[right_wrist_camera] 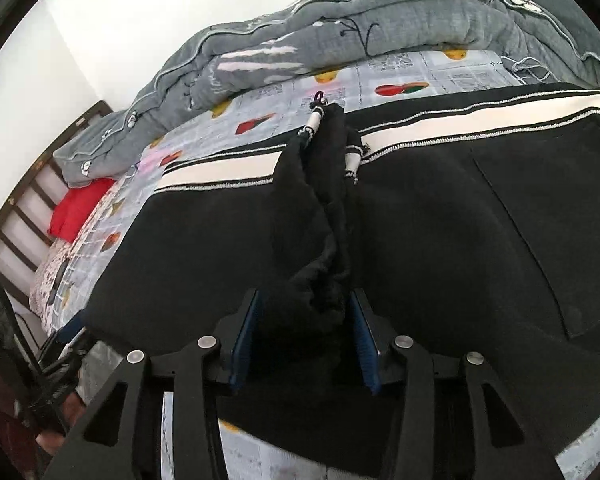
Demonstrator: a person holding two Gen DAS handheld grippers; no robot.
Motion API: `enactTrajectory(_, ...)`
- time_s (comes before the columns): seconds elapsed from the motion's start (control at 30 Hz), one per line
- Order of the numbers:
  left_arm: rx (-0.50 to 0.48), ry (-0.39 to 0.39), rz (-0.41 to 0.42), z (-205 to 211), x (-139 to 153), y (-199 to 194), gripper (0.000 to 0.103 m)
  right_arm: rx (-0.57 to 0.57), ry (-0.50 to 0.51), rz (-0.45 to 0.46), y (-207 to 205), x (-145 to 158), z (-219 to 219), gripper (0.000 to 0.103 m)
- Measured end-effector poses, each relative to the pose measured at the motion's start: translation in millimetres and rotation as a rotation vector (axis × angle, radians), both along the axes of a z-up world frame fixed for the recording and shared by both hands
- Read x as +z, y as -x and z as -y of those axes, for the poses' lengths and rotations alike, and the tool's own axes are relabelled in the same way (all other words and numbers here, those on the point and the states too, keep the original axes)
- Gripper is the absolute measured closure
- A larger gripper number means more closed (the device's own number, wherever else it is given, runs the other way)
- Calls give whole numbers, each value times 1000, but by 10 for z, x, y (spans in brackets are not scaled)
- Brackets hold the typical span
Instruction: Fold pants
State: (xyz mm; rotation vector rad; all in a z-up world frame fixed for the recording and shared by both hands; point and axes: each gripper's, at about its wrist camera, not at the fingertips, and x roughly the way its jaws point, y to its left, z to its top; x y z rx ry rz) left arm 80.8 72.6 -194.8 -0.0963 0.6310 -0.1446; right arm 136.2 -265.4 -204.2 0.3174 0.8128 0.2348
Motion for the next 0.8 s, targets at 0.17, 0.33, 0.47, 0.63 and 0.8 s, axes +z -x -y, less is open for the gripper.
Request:
enactTrajectory(0.17,50,-88,-63,70,-97,-121,30,13,9,73,-16,160,-2,84)
enactTrajectory(0.33,28,-68,-55,69,-25,-45,30,-19,25,257,253,565,250,87)
enactTrajectory(0.47,37,-108,-57,134,-51,-51,30,7,47,138,148,322,319,81)
enactTrajectory(0.63,70,-92,-83,95,-86,-63,30,73,58,108,348,153,311,63)
enactTrajectory(0.8,66,-79,-95,36,-85,-57,30,113,63,134,690,195,382,61)
